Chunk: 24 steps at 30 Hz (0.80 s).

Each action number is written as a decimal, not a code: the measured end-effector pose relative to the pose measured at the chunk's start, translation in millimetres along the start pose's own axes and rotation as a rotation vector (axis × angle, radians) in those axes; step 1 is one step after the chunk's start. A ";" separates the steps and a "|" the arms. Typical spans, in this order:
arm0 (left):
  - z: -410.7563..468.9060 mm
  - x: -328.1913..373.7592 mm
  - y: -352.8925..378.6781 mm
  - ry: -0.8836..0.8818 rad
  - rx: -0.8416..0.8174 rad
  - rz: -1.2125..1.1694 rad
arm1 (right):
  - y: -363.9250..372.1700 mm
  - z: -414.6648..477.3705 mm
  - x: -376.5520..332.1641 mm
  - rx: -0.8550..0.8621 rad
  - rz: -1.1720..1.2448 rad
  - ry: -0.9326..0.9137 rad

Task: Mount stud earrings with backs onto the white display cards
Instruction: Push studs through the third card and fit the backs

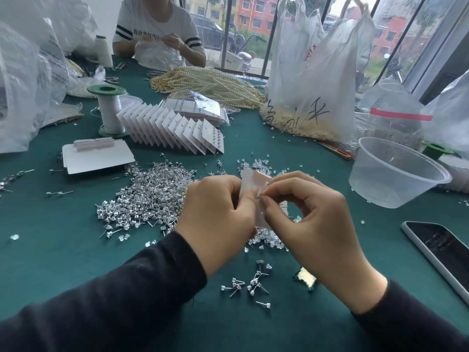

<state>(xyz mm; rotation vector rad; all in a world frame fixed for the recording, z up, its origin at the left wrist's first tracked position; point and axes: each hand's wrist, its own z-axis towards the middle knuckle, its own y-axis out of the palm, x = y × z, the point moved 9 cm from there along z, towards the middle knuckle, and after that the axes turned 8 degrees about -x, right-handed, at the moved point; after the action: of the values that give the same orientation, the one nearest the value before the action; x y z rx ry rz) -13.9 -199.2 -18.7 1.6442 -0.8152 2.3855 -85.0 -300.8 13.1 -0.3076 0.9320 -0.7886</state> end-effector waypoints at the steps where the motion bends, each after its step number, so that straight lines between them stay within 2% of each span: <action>1: 0.0 0.2 -0.3 0.008 0.001 0.009 | 0.3 -0.2 -0.4 0.000 -0.012 -0.001; 12: -3.6 10.2 -3.3 0.090 0.044 0.093 | 4.8 -1.7 -7.9 -0.023 -0.132 -0.043; 19: -4.4 10.1 -1.9 0.083 -0.009 0.072 | 8.8 -1.4 -6.8 -0.061 -0.120 -0.049; 20: -3.9 9.9 -1.5 0.072 -0.026 0.046 | 7.8 -1.1 -7.1 -0.057 -0.109 -0.052; 23: 1.6 6.1 8.2 -0.041 -0.184 -0.362 | -5.1 2.1 -1.5 -0.008 0.021 -0.009; 24: 2.0 8.2 10.4 -0.046 -0.249 -0.422 | -11.6 3.6 3.9 0.014 0.103 0.030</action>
<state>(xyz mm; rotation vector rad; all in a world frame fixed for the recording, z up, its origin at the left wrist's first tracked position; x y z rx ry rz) -19.6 -210.6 -14.5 1.5878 -0.6588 1.8873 -86.2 -311.9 19.3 -0.2340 0.9624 -0.7063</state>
